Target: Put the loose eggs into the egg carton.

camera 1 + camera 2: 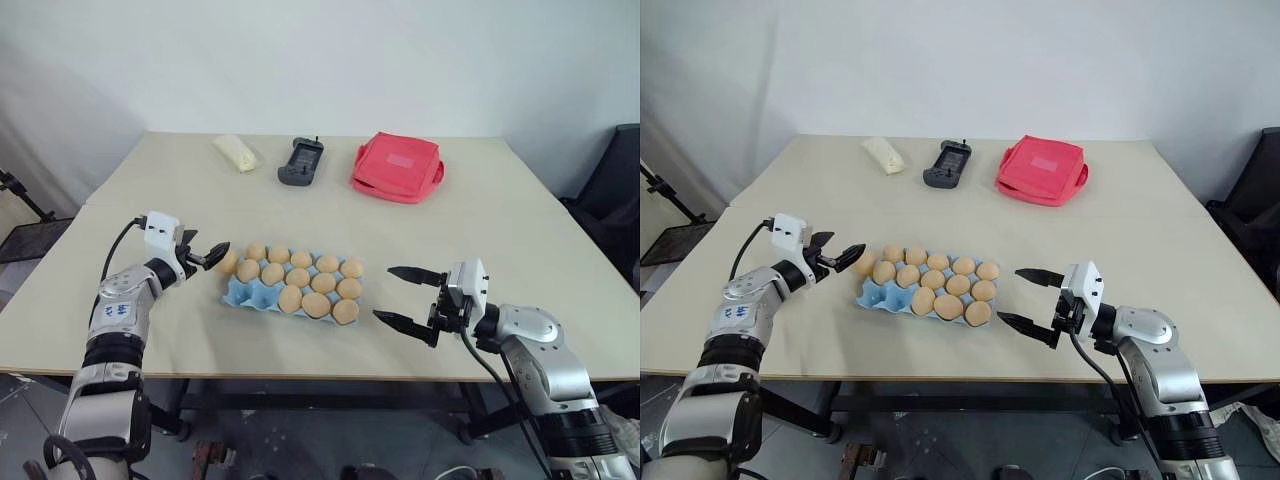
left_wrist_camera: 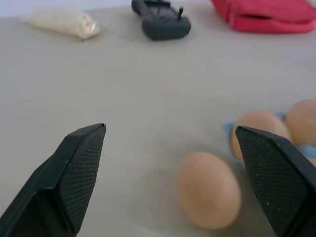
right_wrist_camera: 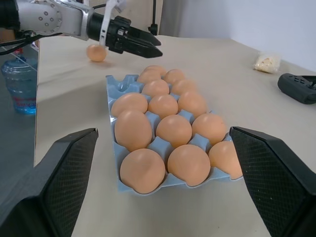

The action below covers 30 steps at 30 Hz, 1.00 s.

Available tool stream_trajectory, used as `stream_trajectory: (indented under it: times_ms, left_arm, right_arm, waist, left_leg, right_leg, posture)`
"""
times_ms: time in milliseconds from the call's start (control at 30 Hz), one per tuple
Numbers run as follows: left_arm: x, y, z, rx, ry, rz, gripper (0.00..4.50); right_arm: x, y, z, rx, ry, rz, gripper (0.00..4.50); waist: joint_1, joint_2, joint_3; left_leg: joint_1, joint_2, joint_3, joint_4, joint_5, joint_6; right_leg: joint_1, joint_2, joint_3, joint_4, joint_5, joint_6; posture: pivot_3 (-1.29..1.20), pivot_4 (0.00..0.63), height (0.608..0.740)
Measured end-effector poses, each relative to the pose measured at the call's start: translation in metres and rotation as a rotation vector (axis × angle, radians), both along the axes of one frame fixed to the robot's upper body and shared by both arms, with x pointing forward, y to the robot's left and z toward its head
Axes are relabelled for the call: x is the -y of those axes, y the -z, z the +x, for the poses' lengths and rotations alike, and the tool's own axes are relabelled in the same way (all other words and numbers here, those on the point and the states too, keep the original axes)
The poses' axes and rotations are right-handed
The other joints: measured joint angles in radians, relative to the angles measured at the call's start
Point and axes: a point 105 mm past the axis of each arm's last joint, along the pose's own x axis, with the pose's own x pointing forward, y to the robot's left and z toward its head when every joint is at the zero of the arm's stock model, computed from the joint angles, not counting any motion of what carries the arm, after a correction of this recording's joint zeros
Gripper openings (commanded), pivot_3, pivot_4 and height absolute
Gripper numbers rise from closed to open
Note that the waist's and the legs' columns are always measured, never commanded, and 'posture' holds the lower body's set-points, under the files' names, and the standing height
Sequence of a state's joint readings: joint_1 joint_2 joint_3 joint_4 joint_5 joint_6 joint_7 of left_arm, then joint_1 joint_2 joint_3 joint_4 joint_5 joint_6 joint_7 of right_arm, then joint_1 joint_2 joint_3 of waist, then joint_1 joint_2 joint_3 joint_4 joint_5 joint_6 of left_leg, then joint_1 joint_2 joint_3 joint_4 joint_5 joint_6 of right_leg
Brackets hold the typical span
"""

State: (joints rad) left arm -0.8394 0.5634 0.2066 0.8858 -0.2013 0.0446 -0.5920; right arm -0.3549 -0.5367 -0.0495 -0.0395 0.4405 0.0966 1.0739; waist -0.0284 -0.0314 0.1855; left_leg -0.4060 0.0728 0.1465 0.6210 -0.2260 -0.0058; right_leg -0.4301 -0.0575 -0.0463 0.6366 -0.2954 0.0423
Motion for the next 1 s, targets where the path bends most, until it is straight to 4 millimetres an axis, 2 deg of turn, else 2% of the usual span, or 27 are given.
stream_trajectory:
  times_ms: [300, 467, 600, 800, 900, 1000]
  left_arm:
    - [0.016, 0.024, 0.005, -0.094, 0.068, 0.017, 4.48]
    - [0.019, 0.028, 0.008, -0.126, 0.067, 0.013, 4.48]
    - [0.019, 0.03, 0.009, -0.135, 0.06, 0.015, 3.61]
    - [0.017, 0.029, 0.007, -0.127, 0.07, 0.014, 1.8]
    - [0.009, 0.027, -0.001, -0.085, 0.1, -0.001, 1.8]
    - [0.013, 0.004, -0.012, 0.04, 0.206, -0.038, 1.8]
  right_arm:
    - [0.001, 0.002, -0.002, 0.0, 0.031, 0.008, 4.5]
    - [0.001, 0.001, -0.002, 0.005, 0.033, 0.01, 4.5]
    - [0.001, 0.001, -0.002, 0.01, 0.034, 0.012, 4.5]
    - [0.0, 0.0, -0.002, 0.012, 0.035, 0.015, 4.5]
    - [0.0, 0.0, -0.002, 0.012, 0.036, 0.017, 4.5]
    - [0.0, 0.0, -0.001, 0.012, 0.036, 0.019, 4.5]
  waist:
    - [0.001, -0.001, 0.001]
    - [0.002, -0.001, 0.001]
    - [0.001, -0.001, 0.001]
    - [0.0, -0.001, 0.001]
    - [-0.003, -0.002, 0.001]
    - [0.0, -0.002, 0.001]
  left_leg:
    - [0.0, 0.0, 0.0, 0.001, 0.0, 0.0]
    - [0.0, -0.001, 0.0, 0.001, 0.0, 0.0]
    - [0.0, -0.001, 0.0, 0.002, 0.0, 0.0]
    - [0.0, -0.001, 0.0, 0.002, 0.0, 0.0]
    - [0.0, 0.001, 0.0, 0.002, 0.0, 0.0]
    - [-0.001, 0.003, 0.0, 0.002, 0.0, 0.0]
  right_leg:
    - [0.0, -0.001, 0.0, 0.001, 0.0, 0.0]
    - [0.0, -0.001, -0.001, 0.001, 0.0, 0.0]
    - [0.0, -0.001, -0.001, 0.001, 0.0, 0.0]
    - [0.0, 0.0, -0.001, 0.001, 0.0, 0.0]
    - [0.0, 0.0, 0.0, 0.002, 0.0, 0.0]
    - [0.0, 0.0, -0.001, 0.002, 0.0, 0.0]
  posture:
    - [0.0, 0.15, 0.74]
    - [0.0, 0.15, 0.74]
    - [0.0, 0.15, 0.74]
    - [0.0, 0.15, 0.74]
    - [0.0, 0.15, 0.74]
    - [0.0, 0.15, 0.74]
